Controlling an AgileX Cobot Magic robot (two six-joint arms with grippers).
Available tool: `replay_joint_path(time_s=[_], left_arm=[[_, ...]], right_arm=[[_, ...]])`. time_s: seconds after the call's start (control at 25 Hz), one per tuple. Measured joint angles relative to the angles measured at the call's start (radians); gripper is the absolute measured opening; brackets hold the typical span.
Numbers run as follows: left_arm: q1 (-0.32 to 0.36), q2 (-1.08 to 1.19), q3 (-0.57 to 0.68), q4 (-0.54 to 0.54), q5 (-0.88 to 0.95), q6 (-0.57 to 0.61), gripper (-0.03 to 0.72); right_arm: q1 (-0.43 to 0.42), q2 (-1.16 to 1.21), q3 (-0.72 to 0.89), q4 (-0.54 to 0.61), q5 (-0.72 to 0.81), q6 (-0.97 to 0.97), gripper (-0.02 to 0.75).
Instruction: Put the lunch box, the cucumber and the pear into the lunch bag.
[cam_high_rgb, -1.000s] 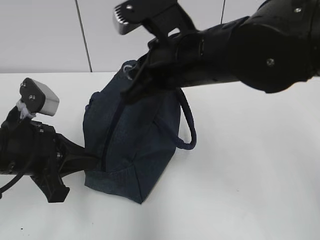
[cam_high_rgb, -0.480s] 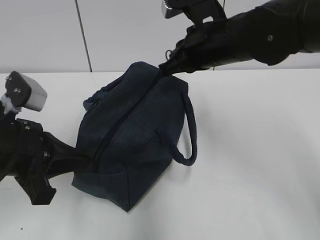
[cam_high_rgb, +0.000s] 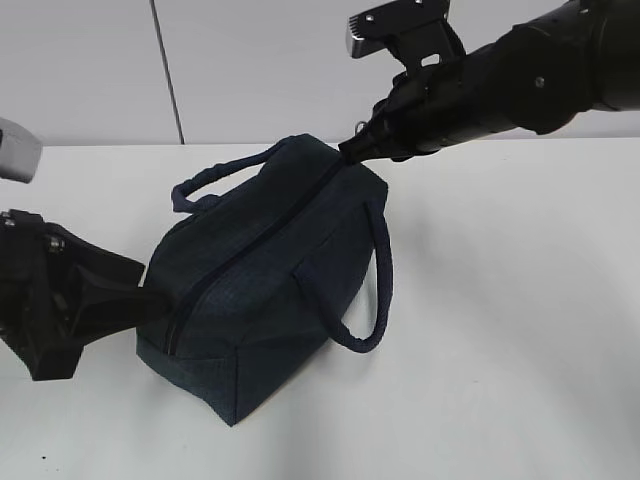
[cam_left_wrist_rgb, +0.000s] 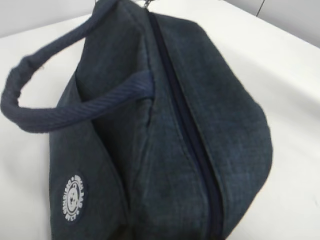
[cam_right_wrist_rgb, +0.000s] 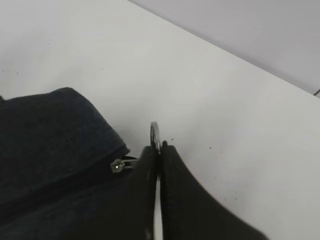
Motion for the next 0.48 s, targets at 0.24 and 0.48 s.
replay_joint_path(time_s=[0.24,0.48], left_arm=[[-0.003,-0.121,-0.068,-0.027,-0.093,-0.034,0.362],[-0.094,0.08,-0.355,0.095,-0.181,-0.249,0.324]], right_arm=[[0.0,0.0,0.0,0.008,0.008,0.0,0.006],[0.0,0.0,0.0,0.011,0.01,0.0,0.006]])
